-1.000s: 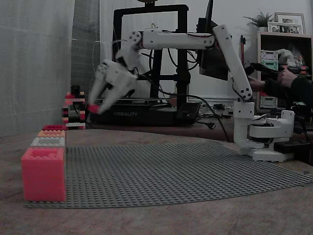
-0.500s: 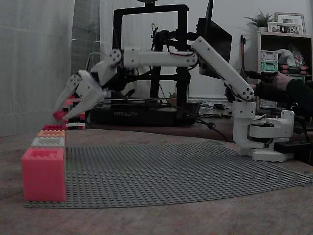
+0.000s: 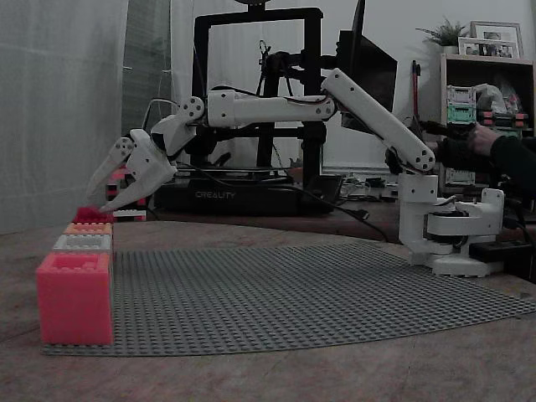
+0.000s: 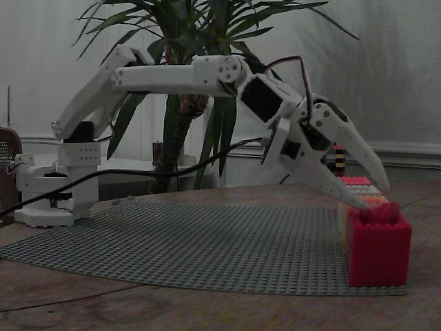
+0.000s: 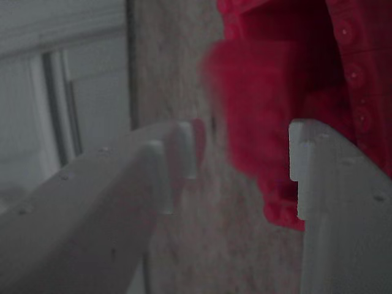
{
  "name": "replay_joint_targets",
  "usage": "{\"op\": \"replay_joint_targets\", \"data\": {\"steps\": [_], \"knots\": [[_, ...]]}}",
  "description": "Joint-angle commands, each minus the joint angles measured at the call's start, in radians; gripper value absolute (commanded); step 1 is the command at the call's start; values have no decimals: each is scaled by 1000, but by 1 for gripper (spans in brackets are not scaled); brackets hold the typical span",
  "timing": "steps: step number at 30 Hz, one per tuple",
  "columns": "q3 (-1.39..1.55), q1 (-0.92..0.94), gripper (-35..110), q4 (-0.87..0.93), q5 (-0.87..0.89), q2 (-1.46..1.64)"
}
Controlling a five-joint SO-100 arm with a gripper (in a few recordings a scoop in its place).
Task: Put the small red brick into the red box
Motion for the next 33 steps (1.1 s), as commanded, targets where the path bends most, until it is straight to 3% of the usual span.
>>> {"op": "replay_joint_targets", "data": {"steps": [1, 4, 6, 11, 15, 19, 26, 33], "knots": [[-66, -5, 15, 2, -5, 112], [-55, -8, 13, 23, -15, 147], [-28, -8, 0, 25, -3, 195], [256, -26, 0, 29, 14, 540], [468, -72, 0, 202, -8, 844], [868, -132, 0, 388, -21, 1173], [1649, -212, 0, 430, -8, 1707], [2013, -236, 0, 469, 35, 2134]]}}
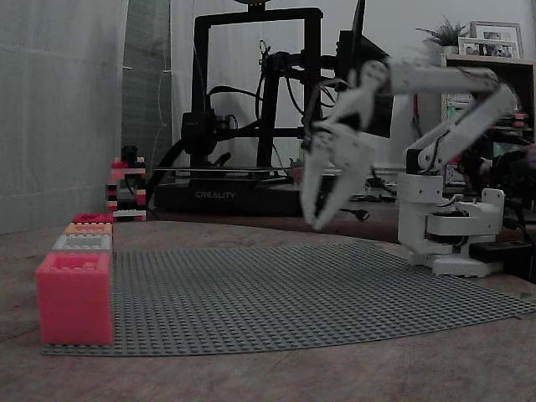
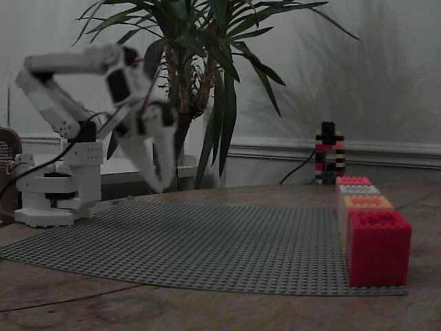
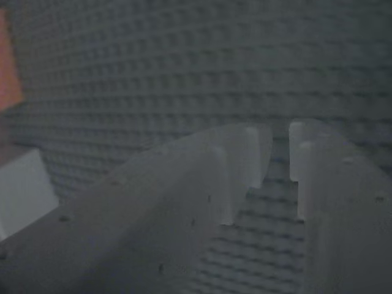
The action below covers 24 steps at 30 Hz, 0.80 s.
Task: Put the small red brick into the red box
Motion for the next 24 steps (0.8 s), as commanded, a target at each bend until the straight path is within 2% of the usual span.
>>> {"op": "replay_joint_targets", "data": {"steps": [1, 12, 24], "knots": [[71, -14, 0, 32, 15, 227], [238, -81, 0, 141, 77, 583], [279, -80, 0, 164, 95, 612]]}}
